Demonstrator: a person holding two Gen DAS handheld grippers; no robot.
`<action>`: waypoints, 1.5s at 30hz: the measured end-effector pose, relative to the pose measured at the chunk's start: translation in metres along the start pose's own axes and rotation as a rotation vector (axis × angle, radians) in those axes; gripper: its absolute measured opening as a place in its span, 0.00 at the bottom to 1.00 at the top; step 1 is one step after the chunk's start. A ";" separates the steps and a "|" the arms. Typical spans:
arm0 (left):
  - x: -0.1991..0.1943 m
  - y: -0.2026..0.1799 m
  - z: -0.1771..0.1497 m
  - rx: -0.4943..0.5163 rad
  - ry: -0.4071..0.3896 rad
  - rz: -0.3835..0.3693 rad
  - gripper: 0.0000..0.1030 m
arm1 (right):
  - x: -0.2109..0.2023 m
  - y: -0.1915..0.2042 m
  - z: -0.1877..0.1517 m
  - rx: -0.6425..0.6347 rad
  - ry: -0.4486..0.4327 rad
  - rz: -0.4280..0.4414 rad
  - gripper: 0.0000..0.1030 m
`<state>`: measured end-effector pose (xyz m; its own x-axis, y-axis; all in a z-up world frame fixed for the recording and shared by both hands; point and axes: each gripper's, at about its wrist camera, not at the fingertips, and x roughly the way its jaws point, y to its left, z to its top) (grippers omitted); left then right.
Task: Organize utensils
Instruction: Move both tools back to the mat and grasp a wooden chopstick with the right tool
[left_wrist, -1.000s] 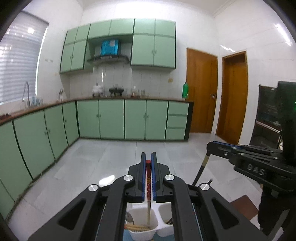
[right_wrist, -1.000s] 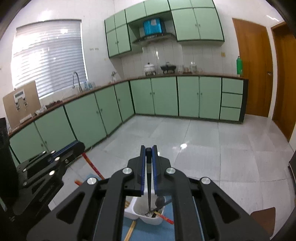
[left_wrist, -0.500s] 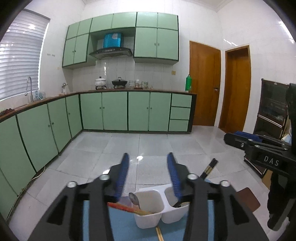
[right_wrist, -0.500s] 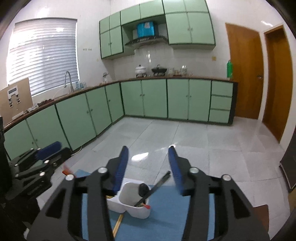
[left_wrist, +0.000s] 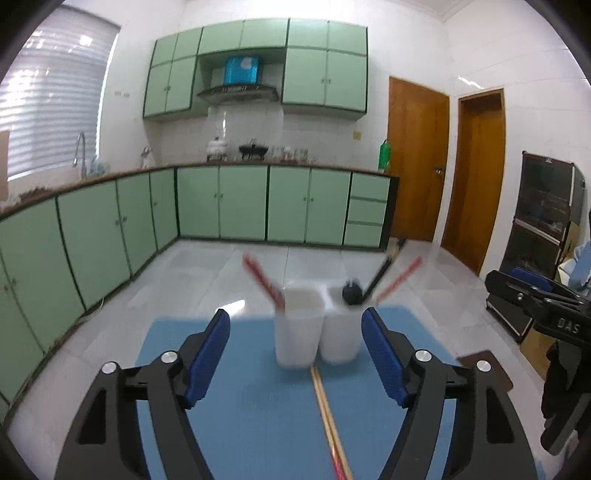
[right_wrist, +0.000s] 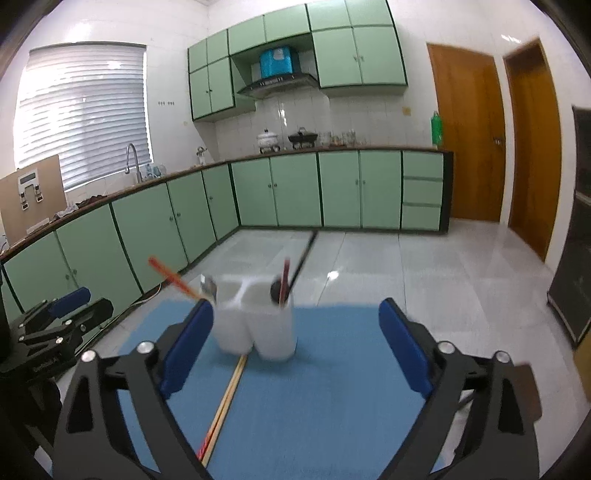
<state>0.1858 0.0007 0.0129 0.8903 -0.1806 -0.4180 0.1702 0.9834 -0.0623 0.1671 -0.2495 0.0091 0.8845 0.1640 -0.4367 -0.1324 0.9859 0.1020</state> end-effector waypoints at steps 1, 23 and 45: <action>-0.002 0.000 -0.010 0.000 0.012 0.004 0.72 | -0.002 0.001 -0.013 0.005 0.016 0.002 0.90; 0.010 0.030 -0.155 -0.057 0.289 0.096 0.77 | 0.032 0.069 -0.169 0.014 0.340 0.007 0.93; 0.014 0.048 -0.168 -0.095 0.374 0.117 0.78 | 0.059 0.114 -0.185 -0.079 0.474 -0.006 0.56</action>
<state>0.1355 0.0481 -0.1478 0.6831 -0.0664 -0.7273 0.0218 0.9973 -0.0706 0.1216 -0.1213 -0.1702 0.5864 0.1366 -0.7984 -0.1777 0.9834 0.0377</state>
